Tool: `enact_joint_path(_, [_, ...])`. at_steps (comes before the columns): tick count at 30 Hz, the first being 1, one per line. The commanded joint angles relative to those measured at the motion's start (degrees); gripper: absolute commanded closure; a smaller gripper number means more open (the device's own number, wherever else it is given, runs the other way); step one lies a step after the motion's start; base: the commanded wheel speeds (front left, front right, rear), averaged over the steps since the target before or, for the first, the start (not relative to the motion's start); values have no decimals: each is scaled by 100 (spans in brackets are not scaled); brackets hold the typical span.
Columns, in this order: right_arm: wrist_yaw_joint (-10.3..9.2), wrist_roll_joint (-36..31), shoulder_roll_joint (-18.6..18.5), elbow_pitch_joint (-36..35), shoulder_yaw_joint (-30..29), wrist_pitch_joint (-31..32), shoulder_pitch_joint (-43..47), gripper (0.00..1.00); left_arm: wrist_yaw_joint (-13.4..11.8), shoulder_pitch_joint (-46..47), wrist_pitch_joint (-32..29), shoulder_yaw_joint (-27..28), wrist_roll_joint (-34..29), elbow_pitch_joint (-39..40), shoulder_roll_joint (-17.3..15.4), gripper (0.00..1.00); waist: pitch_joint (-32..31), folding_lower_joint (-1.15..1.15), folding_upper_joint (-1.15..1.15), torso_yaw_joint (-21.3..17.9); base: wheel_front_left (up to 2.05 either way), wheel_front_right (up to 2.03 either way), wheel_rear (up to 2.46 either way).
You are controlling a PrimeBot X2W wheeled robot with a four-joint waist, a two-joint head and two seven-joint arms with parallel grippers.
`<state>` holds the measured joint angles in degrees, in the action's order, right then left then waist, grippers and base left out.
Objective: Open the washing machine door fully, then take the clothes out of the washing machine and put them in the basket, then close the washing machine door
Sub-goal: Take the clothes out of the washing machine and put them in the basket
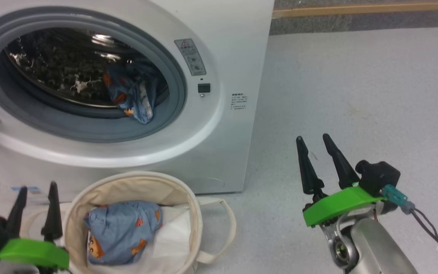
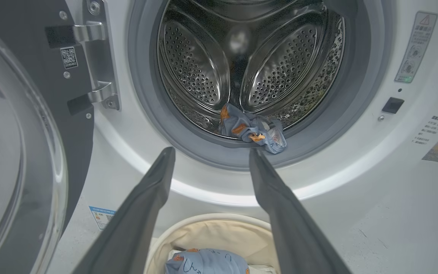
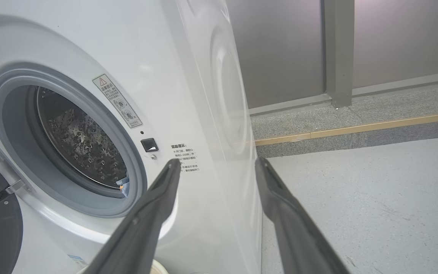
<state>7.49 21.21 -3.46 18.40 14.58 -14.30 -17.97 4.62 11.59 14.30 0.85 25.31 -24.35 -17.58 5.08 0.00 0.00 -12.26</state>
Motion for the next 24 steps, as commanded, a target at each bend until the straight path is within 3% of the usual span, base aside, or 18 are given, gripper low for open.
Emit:
enact_joint_path(1, [0,22,58,-151,131,-70,-18,0,-4,36,18,228,2,228,-192,0,-77,0,0,-33,0,0,0])
enact_joint_path(13, [0,-94,58,-91,130,-70,90,0,-317,-445,-203,286,-46,776,-305,0,-248,0,0,-78,0,0,0])
enact_joint_path(24, [0,-136,58,-112,53,-70,129,0,-372,-578,-288,271,33,1028,-315,0,-237,0,0,-60,0,0,0])
